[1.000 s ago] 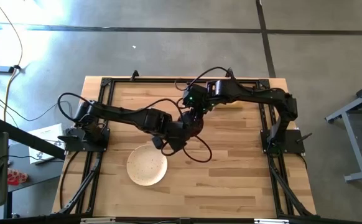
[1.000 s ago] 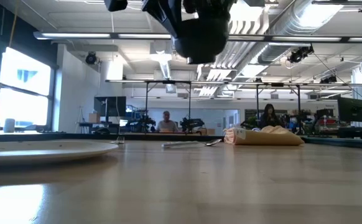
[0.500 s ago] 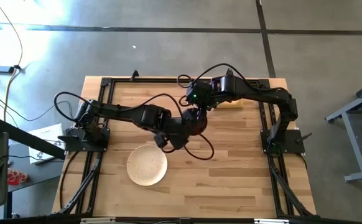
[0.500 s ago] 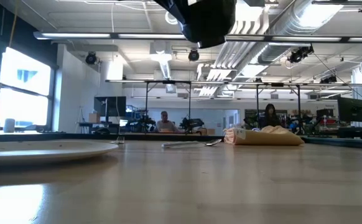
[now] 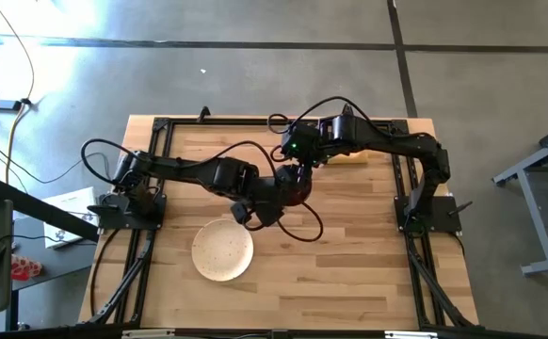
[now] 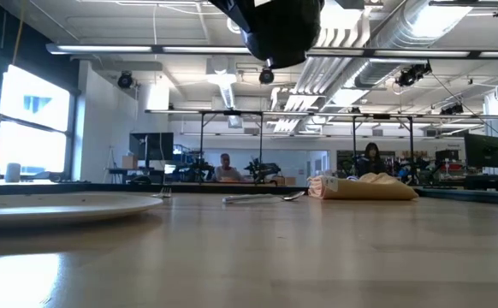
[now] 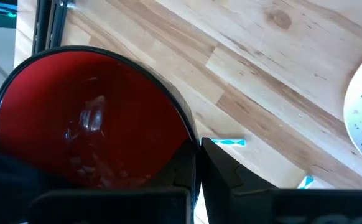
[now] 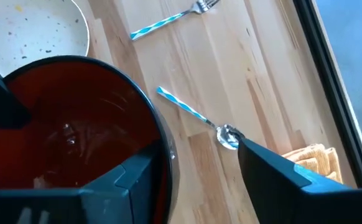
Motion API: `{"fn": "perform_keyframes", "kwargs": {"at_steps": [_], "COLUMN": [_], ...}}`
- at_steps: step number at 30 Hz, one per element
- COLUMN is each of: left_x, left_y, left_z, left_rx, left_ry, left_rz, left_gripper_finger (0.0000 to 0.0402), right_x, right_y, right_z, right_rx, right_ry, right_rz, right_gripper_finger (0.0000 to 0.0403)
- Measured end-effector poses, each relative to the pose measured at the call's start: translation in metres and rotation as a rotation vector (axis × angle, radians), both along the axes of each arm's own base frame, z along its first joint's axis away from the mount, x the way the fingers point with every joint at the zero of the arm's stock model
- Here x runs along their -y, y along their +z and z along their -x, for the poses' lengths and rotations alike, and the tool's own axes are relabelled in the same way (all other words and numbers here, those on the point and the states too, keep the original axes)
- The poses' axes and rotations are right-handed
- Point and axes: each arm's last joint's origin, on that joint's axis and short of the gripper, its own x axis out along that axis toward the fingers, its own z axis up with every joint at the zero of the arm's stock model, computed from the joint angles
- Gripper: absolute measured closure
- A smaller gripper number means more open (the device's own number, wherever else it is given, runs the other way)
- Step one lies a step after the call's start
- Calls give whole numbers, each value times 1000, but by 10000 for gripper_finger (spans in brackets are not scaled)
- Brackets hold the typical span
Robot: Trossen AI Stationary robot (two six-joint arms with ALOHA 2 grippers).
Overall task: Set table place
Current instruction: Put the black bowl on top of the white plate
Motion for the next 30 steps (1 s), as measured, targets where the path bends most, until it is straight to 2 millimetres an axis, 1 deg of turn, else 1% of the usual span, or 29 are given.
{"fn": "perform_keyframes", "kwargs": {"at_steps": [12,24,28,30], "left_x": [2,4,4,5], "left_y": [-1,-3,-5,-14], "left_z": [1,2,5,5], "left_rx": [-12,-34,-73,-133], "left_ry": [-32,-36,-30,-28], "left_rz": [84,134,158,172], "left_gripper_finger": [401,401,401,401], "right_x": [-6,-21,-26,-28], "right_y": [0,0,8,18], "right_z": [0,0,5,11], "right_rx": [-22,-34,0,41], "right_ry": [68,113,110,110], "right_rz": [65,99,94,98], "right_gripper_finger": [205,206,206,206]}}
